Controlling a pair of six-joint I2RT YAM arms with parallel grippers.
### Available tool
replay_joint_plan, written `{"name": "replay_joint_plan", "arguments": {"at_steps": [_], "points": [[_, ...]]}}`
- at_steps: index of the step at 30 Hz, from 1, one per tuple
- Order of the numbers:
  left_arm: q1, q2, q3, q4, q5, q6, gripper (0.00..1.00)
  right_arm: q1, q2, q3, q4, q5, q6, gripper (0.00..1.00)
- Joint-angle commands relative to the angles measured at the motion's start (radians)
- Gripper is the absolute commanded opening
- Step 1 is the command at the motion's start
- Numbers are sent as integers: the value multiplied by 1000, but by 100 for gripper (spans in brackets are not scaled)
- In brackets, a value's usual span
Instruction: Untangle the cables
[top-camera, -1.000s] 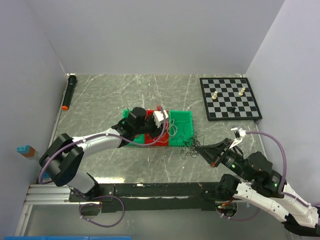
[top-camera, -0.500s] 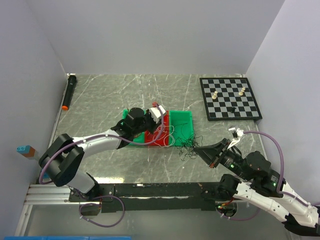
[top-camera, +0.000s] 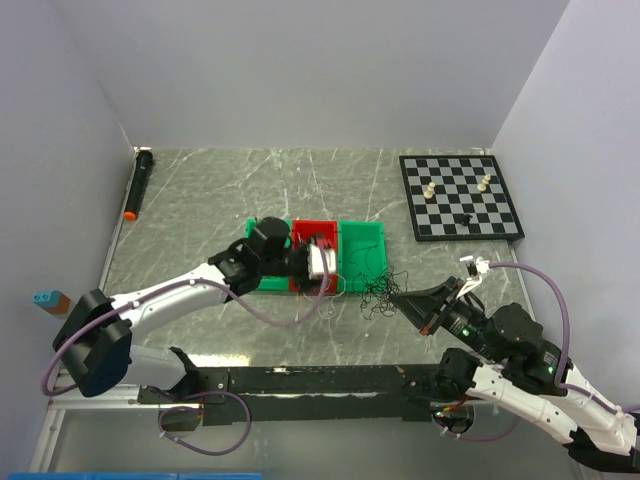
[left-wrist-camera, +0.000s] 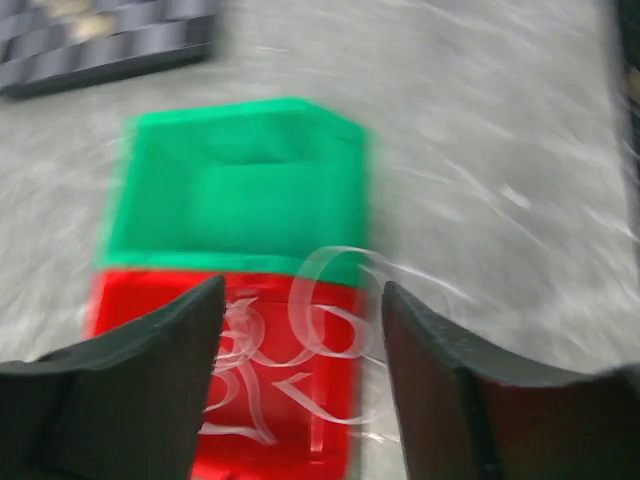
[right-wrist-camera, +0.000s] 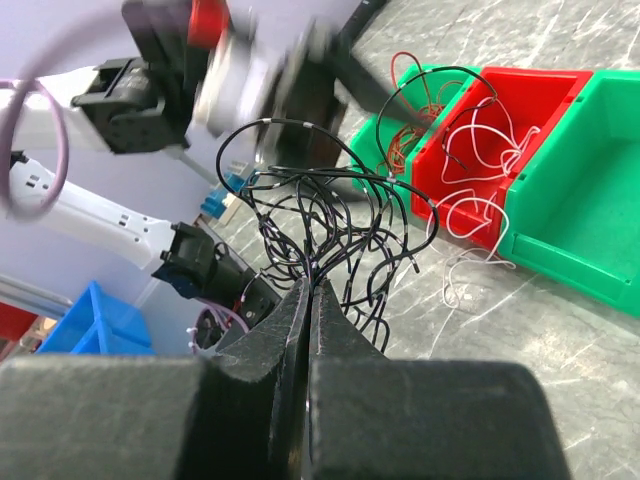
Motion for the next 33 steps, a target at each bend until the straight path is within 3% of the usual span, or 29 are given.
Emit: {"name": "replay_joint_plan", "arguments": {"at_steps": [1,3,6,16,20,24,27,33], "points": [[-79,6,7,-346,155,414,73,5,-3,5,-1,20,-4,0],[-111,20,-21,-372,127,492,80,5,-8,3,-4,23,-1,0],[-143,49,-42,-335,93,502,82,6,-20,2,-8,31,4,0],[-200,138,-168,62,-78,590,72,5,-58,-14,-14,40,8,0],[-205,175,-183,126,-92,638,71,5,-69,-26,-4,32,10,0],[-206,210,-145,171,-122,555,63,5,-72,-31,-5,28,8,0],[-208,210,-150,202,-122,548,53,5,-81,-40,-5,26,19,0],[-217,214,-154,202,-108,532,43,5,-91,-46,-11,32,28,0]]}}
